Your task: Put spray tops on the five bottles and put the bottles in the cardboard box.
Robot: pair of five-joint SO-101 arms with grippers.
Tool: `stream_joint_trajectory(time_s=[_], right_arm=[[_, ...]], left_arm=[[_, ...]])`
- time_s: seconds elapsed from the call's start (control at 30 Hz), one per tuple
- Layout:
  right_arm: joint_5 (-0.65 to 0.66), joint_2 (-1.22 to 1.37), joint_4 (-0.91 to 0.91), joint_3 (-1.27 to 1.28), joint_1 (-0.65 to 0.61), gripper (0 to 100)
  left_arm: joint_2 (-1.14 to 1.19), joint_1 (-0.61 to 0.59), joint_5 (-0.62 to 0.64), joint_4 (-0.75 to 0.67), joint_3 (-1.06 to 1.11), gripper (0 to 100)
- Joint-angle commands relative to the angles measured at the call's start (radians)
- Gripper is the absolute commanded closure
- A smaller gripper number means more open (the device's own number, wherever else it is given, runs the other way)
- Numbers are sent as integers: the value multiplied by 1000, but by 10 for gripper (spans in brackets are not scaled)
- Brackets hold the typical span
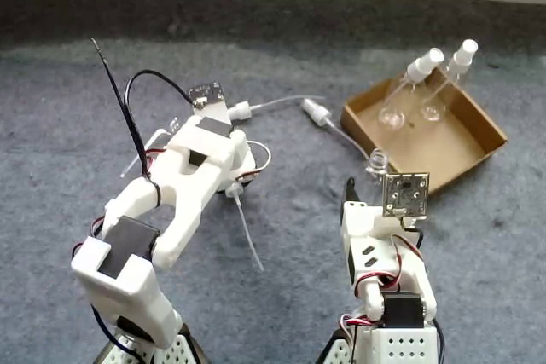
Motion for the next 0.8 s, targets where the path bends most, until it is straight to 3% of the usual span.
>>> stream_joint_trajectory(time_s=[0.0, 0.1, 0.2, 0.33, 0.5, 0.6, 0.77], right_arm=[[0, -8, -27, 15, -53, 871], [0, -8, -27, 16, -176, 871], [0, -8, -27, 16, -266, 871], [0, -8, -36, 16, -323, 871], [0, -7, -157, 18, -358, 871], [9, -7, -194, 18, -358, 872], [150, 1, -263, 18, -360, 872]], left_arm=[[-25, -12, -2, -5, -67, 966], [-25, -8, -3, 44, -142, 966], [-25, -5, -117, 213, -274, 966], [-25, -15, -270, 476, -486, 966], [-25, -15, -298, 694, -714, 966], [-27, -15, -302, 750, -851, 966], [-143, 12, -304, 750, -917, 966]])
